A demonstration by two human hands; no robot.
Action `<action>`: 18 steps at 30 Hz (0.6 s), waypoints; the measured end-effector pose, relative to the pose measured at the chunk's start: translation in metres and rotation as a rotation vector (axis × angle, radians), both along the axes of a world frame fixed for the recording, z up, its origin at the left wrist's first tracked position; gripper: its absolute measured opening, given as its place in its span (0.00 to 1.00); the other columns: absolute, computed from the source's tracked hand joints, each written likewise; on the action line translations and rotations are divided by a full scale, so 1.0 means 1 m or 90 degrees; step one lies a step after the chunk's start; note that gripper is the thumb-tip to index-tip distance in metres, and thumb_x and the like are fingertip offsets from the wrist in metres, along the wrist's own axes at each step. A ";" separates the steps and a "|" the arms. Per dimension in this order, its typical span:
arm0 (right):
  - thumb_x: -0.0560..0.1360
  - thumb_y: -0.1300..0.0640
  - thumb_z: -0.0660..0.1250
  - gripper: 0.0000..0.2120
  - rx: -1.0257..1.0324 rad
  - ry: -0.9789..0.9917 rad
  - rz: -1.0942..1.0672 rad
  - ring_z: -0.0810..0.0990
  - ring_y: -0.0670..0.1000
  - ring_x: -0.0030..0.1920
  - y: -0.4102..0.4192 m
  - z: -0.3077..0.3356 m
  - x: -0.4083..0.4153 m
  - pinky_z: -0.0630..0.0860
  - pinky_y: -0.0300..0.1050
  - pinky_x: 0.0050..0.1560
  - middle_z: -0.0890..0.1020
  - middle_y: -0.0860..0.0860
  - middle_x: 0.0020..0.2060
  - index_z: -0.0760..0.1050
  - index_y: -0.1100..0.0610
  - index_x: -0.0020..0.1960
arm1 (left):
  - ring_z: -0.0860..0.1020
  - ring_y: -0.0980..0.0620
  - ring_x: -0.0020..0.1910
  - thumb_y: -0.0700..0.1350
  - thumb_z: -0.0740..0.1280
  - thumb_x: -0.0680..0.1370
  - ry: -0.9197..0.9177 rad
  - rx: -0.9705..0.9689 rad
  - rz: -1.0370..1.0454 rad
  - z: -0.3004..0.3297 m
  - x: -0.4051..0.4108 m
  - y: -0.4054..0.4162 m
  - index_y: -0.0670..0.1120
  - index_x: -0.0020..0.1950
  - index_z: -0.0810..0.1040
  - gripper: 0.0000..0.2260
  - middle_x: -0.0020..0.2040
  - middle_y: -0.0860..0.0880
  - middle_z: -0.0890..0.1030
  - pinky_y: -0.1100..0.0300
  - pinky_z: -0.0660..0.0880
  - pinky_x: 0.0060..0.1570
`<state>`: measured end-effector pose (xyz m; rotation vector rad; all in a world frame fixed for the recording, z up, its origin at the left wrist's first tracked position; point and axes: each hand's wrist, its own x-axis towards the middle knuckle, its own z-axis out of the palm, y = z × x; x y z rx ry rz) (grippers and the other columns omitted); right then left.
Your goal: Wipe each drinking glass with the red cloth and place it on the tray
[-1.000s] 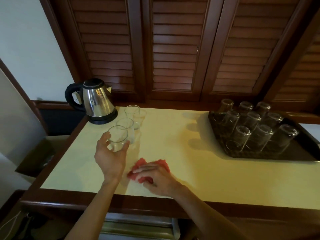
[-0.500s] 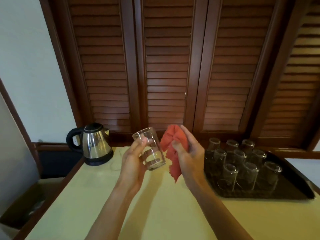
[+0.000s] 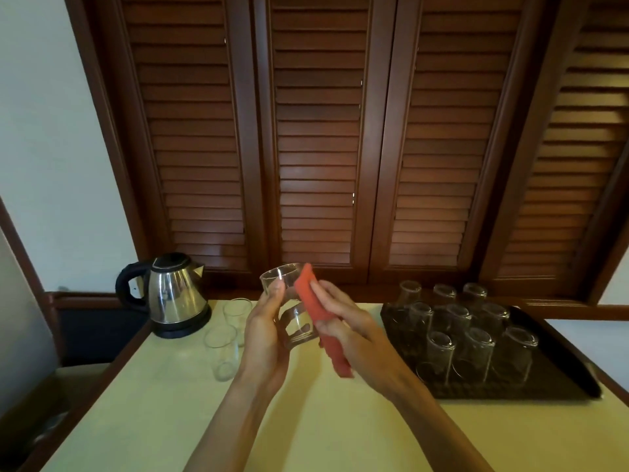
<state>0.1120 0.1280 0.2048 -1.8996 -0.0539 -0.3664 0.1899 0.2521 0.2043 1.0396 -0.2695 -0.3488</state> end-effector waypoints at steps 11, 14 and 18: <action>0.75 0.42 0.72 0.33 -0.057 -0.239 -0.345 0.78 0.45 0.51 -0.007 -0.007 0.020 0.78 0.32 0.50 0.73 0.46 0.55 0.64 0.48 0.76 | 0.80 0.48 0.57 0.58 0.64 0.78 0.004 -0.001 -0.010 0.002 -0.008 -0.014 0.47 0.66 0.81 0.22 0.57 0.45 0.85 0.55 0.78 0.44; 0.81 0.38 0.57 0.27 -0.136 -0.295 -0.312 0.74 0.48 0.60 0.022 -0.030 0.014 0.79 0.39 0.55 0.68 0.43 0.59 0.63 0.45 0.77 | 0.83 0.43 0.59 0.60 0.60 0.81 -0.001 -0.044 -0.016 0.005 -0.006 -0.016 0.44 0.68 0.80 0.25 0.60 0.42 0.84 0.54 0.82 0.46; 0.83 0.48 0.56 0.24 0.008 -0.288 -0.195 0.65 0.41 0.75 0.005 -0.027 0.021 0.76 0.40 0.65 0.56 0.37 0.79 0.65 0.51 0.77 | 0.86 0.51 0.53 0.59 0.60 0.79 -0.085 -0.019 -0.060 0.008 -0.012 -0.019 0.48 0.63 0.83 0.22 0.54 0.46 0.87 0.58 0.82 0.44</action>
